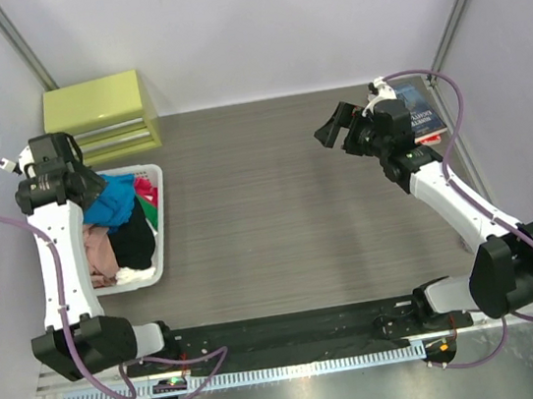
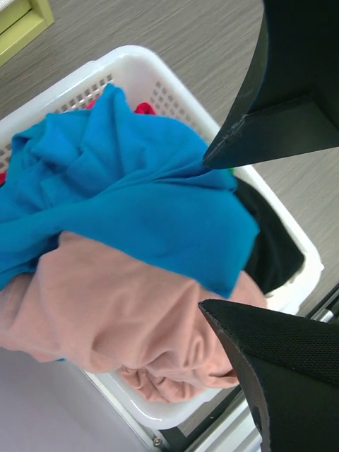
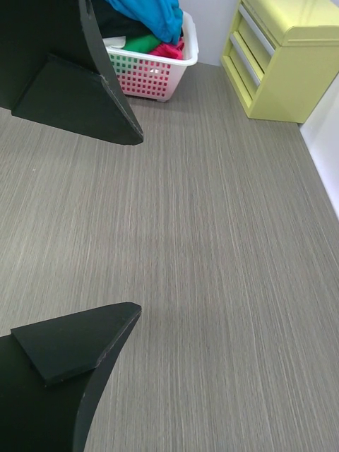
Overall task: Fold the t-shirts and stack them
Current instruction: Grab crumpled tshirt from bin with the left arm
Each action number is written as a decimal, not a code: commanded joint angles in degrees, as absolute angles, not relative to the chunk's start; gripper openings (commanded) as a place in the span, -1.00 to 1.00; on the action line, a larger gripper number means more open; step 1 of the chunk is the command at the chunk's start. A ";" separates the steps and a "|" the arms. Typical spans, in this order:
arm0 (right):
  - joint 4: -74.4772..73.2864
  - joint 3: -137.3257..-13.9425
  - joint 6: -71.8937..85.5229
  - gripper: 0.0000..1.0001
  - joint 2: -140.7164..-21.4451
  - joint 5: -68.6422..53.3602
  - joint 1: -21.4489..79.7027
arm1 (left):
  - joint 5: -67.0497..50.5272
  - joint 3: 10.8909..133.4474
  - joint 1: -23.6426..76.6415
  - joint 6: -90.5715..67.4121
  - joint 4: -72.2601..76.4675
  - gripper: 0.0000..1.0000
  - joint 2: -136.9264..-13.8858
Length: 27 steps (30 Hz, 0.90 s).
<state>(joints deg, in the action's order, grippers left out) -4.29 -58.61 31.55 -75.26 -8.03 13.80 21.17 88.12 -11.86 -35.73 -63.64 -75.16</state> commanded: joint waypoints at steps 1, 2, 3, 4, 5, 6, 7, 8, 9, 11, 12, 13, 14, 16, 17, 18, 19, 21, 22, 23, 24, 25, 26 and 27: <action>-1.67 -60.64 29.97 1.00 -74.88 -7.03 13.97 | 16.11 87.28 -17.39 -32.09 -58.10 0.49 -74.44; -1.93 -60.56 29.71 0.99 -74.80 -6.94 13.97 | 14.17 86.23 -19.32 -31.47 -56.88 0.47 -74.53; -2.11 -60.64 29.62 1.00 -74.79 -6.86 13.97 | 11.80 86.05 -20.29 -30.94 -56.78 0.42 -75.23; -2.20 -60.56 29.71 0.99 -74.97 -6.68 13.89 | 9.43 85.96 -21.09 -30.24 -56.95 0.37 -75.67; -2.46 -60.56 29.71 0.99 -74.97 -6.33 13.89 | 7.75 85.70 -22.49 -29.63 -57.21 0.31 -76.02; -2.55 -60.56 29.71 1.00 -75.23 -6.33 13.97 | 6.34 85.52 -23.11 -29.10 -57.39 0.28 -76.29; -2.64 -60.56 29.71 0.99 -75.41 -6.24 13.97 | 4.41 85.26 -23.99 -28.40 -57.04 0.27 -76.20; -2.55 -60.56 29.71 0.99 -75.58 -6.15 13.89 | 1.26 84.64 -24.86 -27.00 -55.91 0.26 -76.03; -2.64 -60.56 29.62 1.00 -75.67 -6.15 13.97 | 0.19 84.20 -25.22 -26.46 -55.29 0.26 -75.76; -2.64 -60.47 29.62 1.00 -76.02 -6.07 13.89 | -4.37 83.59 -25.49 -25.32 -53.54 0.26 -75.41; -2.55 -60.38 29.71 0.99 -76.20 -5.80 13.97 | -5.26 83.41 -25.40 -25.31 -53.18 0.27 -75.50; -2.46 -60.55 29.71 0.99 -76.64 -5.80 13.97 | -6.06 83.32 -25.49 -25.40 -52.83 0.27 -76.11; -2.46 -60.56 29.71 0.99 -76.90 -5.89 13.97 | -6.50 82.97 -25.49 -25.75 -52.39 0.27 -76.46; -2.03 -60.73 29.79 1.00 -77.43 -6.24 13.97 | -6.50 82.79 -25.40 -26.10 -52.21 0.23 -77.25; -1.85 -60.82 29.79 0.99 -77.95 -6.41 13.97 | -6.59 82.62 -25.49 -26.45 -51.95 0.22 -78.04; -1.85 -60.91 29.79 0.99 -78.22 -6.42 13.89 | -6.33 82.62 -25.40 -26.54 -51.77 0.19 -78.31; -1.85 -61.26 30.06 1.00 -78.40 -6.50 13.89 | -6.15 82.53 -25.49 -26.72 -51.68 0.17 -78.57; -2.02 -61.96 30.15 0.99 -79.10 -6.68 13.97 | -5.89 82.53 -25.49 -26.89 -51.07 0.00 -79.36; -2.46 -62.22 30.15 0.99 -79.28 -6.77 13.97 | -5.98 83.05 -25.40 -27.16 -50.89 -0.12 -79.63; -2.81 -62.57 29.97 0.99 -79.54 -6.77 13.97 | -6.41 83.49 -25.40 -27.25 -50.80 -0.21 -79.89; -3.07 -62.93 29.71 1.00 -79.80 -6.77 13.97 | -7.11 84.11 -25.49 -27.25 -50.89 -0.39 -79.98; -3.42 -62.93 29.62 0.99 -79.80 -6.77 13.97 | -7.03 85.42 -25.49 -27.33 -51.06 -0.53 -80.07; -3.51 -63.02 29.36 1.00 -79.89 -6.42 13.97 | -7.12 86.21 -25.49 -27.33 -51.50 -0.66 -80.16; -3.60 -63.02 29.36 1.00 -80.33 -6.24 13.97 | -7.21 87.09 -25.49 -27.42 -51.76 -0.84 -80.33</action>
<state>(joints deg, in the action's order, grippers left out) -4.82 -60.01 30.24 -80.16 -6.74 13.80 -4.89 83.07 -25.26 -27.92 -53.89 -80.31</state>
